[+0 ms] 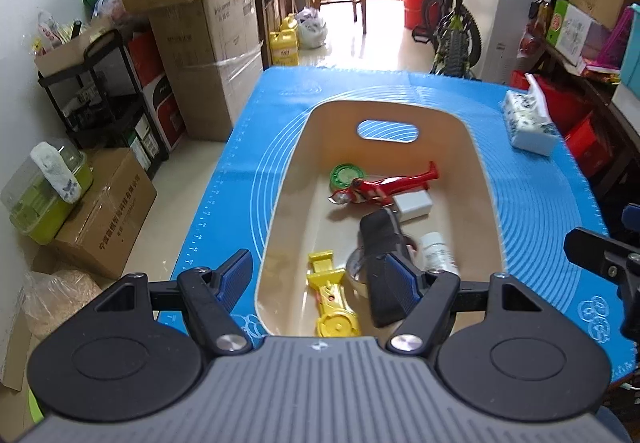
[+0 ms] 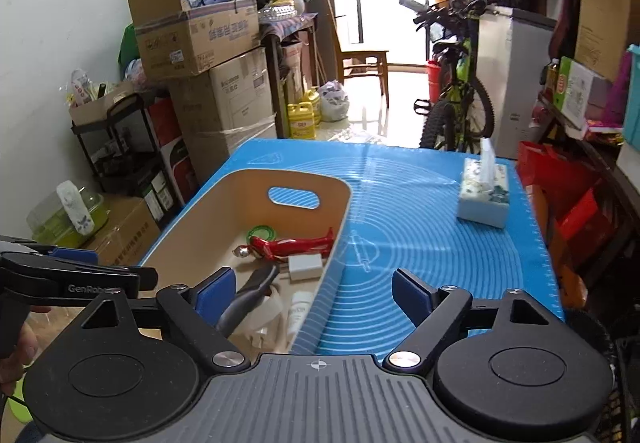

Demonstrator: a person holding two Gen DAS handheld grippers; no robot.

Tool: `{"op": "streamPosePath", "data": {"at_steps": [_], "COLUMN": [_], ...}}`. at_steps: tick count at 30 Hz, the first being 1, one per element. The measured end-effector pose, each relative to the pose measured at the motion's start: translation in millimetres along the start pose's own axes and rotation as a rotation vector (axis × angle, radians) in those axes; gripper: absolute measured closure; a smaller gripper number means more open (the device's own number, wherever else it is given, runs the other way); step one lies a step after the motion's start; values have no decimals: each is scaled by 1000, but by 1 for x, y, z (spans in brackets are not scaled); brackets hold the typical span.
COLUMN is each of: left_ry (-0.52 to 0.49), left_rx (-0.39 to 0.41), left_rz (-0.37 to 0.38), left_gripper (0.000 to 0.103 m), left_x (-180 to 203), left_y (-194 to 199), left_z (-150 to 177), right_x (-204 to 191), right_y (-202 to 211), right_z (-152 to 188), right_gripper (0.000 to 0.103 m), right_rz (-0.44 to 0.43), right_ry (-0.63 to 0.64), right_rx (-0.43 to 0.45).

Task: Organize rigid objects
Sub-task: 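Lower the basket onto the mat with the left tool while withdrawing the right tool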

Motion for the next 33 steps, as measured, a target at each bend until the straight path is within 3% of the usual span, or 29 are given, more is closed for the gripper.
{"op": "streamPosePath", "data": {"at_steps": [6,14,33], "left_ry": [-29,-33,-37], "left_rx": [36,81,162], "left_rz": [4,-11,-15], "left_gripper": [29,29,29], "left_x": [17,29,54], "left_y": [35,64,98], "left_z": [3,15,66], "right_x": [9,17,38], "right_y": [37,75,124], "right_z": [1,13,69], "right_gripper": [7,5,4], "right_rz": [9,20,45], "right_ry": [-11,-11,-12], "right_rx": [19,24,56]}}
Point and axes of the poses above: each gripper's, at about its wrist camera, not at the fingertips, and y roughly against the way its jaws point, x to its right, z to its underside, the point moved 9 cm from there along -y, roughly the way its jaws point, and after that the axes turned 9 degrees about x, right-handed, at the moved point
